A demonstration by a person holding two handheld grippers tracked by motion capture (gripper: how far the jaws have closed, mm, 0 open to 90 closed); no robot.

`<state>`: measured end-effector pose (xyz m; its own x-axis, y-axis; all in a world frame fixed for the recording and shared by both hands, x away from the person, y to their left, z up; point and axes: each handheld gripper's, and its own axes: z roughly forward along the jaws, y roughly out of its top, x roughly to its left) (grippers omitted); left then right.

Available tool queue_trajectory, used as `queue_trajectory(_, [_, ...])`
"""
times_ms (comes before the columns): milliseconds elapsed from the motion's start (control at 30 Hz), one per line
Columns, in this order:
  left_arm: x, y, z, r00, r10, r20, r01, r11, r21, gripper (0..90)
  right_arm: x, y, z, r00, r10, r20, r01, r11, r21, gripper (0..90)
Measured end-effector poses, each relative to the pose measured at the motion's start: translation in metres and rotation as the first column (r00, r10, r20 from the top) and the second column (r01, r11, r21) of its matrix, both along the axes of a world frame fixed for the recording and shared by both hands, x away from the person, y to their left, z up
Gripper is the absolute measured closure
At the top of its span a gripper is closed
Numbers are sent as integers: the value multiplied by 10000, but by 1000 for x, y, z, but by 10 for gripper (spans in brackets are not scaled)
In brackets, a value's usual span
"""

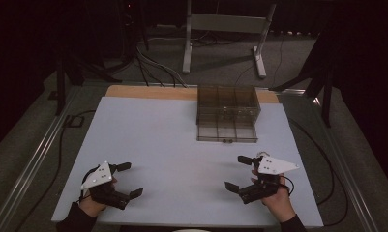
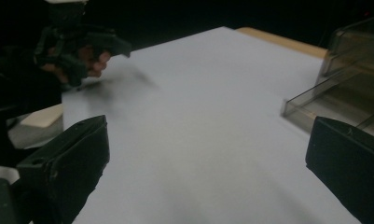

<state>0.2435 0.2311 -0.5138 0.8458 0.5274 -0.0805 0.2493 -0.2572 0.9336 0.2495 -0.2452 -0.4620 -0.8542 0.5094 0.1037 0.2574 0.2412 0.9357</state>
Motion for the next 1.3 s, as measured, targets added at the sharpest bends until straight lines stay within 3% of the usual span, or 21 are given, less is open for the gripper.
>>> queue_trajectory(400, [0, 1, 1, 10000, -4, -33, 3, 9999, -146, 5, 13, -18, 16, 9950, -915, 394, 921, 9956, -143, 0])
queue_trajectory(700, [0, 1, 0, 10000, 29, -53, -30, 9999, -156, 4, 28, -31, 12, 9849, -1724, 154, 1728, 9847, -233, 0])
queue_trajectory(1067, [0, 2, 0, 10000, 29, -62, -31, 9998, -216, 4, 42, -50, 2, 9596, -2809, 124, 2811, 9572, -687, 0])
queue_trajectory(1300, [0, 2, 1, 10000, 36, -49, -37, 9997, -227, 4, 51, -62, -5, 9342, -3567, -97, 3547, 9313, -823, 0])
